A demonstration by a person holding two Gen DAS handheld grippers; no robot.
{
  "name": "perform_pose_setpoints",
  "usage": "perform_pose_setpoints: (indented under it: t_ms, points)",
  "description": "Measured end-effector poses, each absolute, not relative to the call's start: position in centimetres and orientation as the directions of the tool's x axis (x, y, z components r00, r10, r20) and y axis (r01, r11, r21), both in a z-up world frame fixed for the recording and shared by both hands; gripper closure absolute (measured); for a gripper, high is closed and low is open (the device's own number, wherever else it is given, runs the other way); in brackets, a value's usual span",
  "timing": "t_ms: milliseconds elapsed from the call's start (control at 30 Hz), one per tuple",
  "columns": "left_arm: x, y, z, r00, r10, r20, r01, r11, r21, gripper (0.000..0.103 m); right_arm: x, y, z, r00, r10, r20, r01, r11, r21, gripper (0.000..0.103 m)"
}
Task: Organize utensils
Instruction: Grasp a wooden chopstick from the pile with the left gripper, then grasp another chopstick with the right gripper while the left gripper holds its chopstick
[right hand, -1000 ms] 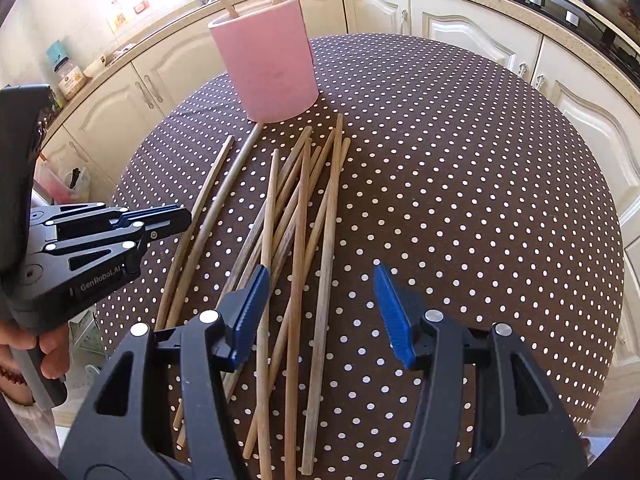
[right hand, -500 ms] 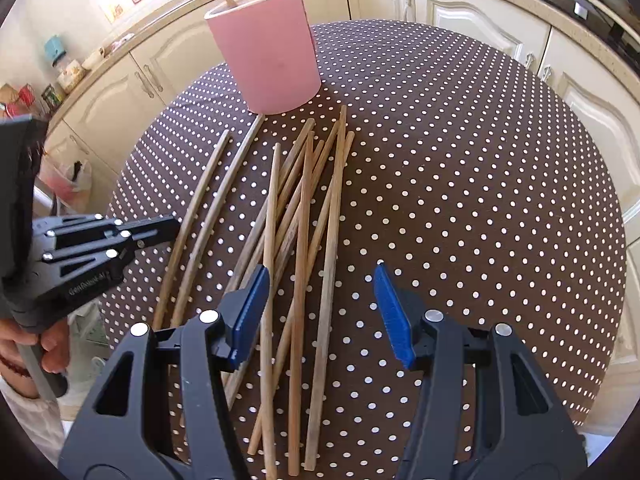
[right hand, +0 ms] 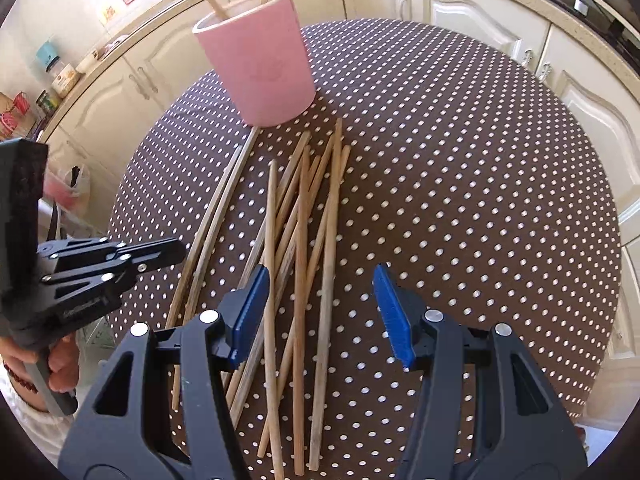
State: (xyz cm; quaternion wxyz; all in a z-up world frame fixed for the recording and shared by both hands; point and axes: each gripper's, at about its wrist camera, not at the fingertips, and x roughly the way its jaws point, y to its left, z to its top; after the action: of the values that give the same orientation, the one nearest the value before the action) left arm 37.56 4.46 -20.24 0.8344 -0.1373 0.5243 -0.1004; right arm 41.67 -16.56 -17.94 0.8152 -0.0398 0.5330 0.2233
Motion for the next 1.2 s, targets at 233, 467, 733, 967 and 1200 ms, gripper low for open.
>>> perform_pose_setpoints:
  t_ms: [233, 467, 733, 967, 1200]
  points:
    - [38.5, 3.2, -20.5, 0.404, -0.255, -0.879, 0.031, 0.964, -0.265, 0.101, 42.2, -16.6, -18.6, 0.305, 0.269, -0.914, -0.42, 0.899, 0.124, 0.069]
    - [39.5, 1.6, -20.3, 0.395, -0.21, -0.894, 0.027, 0.976, -0.217, 0.078, 42.6, -15.1, -19.3, 0.281, 0.229, -0.932, -0.438, 0.895, 0.088, 0.073]
    - [40.7, 0.7, -20.6, 0.391, -0.208, -0.896, 0.054, 0.978, -0.204, 0.079, 43.3, -13.5, -19.8, 0.243, 0.183, -0.953, -0.469, 0.882, 0.05, 0.077]
    - [39.9, 2.1, -20.8, 0.387, -0.261, -0.884, 0.074, 0.965, -0.253, 0.079, 44.2, -11.3, -20.2, 0.227, 0.172, -0.959, -0.487, 0.872, 0.041, 0.077]
    - [39.6, 1.9, -20.6, 0.372, -0.22, -0.902, 0.088, 0.975, -0.202, 0.079, 44.2, -8.9, -20.6, 0.224, 0.105, -0.969, -0.51, 0.86, -0.025, 0.078]
